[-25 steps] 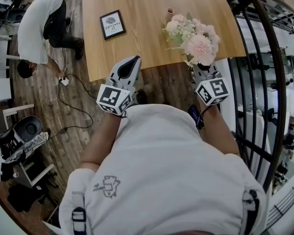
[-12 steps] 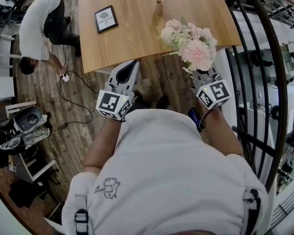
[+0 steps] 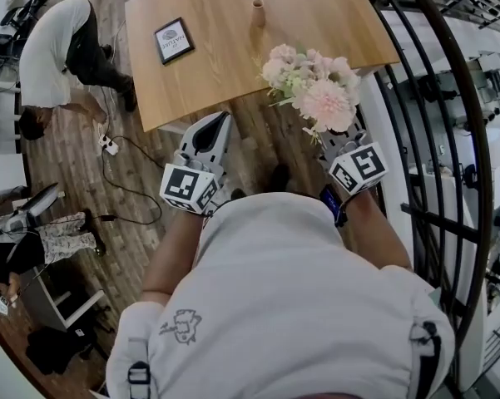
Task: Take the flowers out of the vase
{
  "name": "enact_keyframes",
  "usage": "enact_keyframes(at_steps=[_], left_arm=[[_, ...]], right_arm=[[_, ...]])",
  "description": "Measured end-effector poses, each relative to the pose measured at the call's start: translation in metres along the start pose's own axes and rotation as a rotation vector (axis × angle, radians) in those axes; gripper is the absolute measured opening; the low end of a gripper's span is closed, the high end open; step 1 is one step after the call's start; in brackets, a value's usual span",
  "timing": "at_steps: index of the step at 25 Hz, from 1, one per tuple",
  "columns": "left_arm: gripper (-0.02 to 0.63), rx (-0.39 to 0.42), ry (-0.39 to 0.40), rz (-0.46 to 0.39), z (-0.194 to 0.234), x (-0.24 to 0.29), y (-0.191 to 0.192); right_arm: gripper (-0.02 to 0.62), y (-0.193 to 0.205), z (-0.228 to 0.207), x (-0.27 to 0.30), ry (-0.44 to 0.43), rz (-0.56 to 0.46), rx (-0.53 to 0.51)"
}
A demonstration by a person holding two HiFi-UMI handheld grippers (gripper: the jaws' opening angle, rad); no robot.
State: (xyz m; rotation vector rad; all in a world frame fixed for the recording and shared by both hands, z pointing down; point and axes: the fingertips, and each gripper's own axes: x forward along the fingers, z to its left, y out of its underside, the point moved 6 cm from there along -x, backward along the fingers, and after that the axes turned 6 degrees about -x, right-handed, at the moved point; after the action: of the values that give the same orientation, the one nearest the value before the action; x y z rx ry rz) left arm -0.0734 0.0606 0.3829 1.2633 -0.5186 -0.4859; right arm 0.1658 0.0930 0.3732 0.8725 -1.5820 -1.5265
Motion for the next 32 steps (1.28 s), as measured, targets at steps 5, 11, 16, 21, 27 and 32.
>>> enact_keyframes(at_steps=[5, 11, 16, 21, 27, 32], left_arm=[[0.005, 0.016, 0.019, -0.044, -0.003, -0.068, 0.009], [0.005, 0.048, 0.062, -0.054, 0.003, -0.125, 0.012], [0.005, 0.045, 0.078, -0.049, 0.005, -0.134, 0.013], [0.005, 0.046, 0.093, -0.039, 0.004, -0.134, 0.008], [0.005, 0.044, 0.104, -0.039, 0.006, -0.130, 0.001], [0.005, 0.041, 0.108, -0.040, 0.006, -0.128, 0.000]], right_arm=[[0.049, 0.004, 0.072, -0.019, 0.022, -0.016, -0.028], [0.049, 0.008, 0.130, -0.027, 0.054, -0.039, -0.021], [0.048, 0.012, 0.139, -0.030, 0.066, -0.037, -0.004], [0.048, 0.008, 0.143, -0.032, 0.070, -0.031, -0.003], [0.048, 0.005, 0.146, -0.033, 0.074, -0.029, 0.009], [0.048, 0.005, 0.147, -0.034, 0.072, -0.026, 0.009]])
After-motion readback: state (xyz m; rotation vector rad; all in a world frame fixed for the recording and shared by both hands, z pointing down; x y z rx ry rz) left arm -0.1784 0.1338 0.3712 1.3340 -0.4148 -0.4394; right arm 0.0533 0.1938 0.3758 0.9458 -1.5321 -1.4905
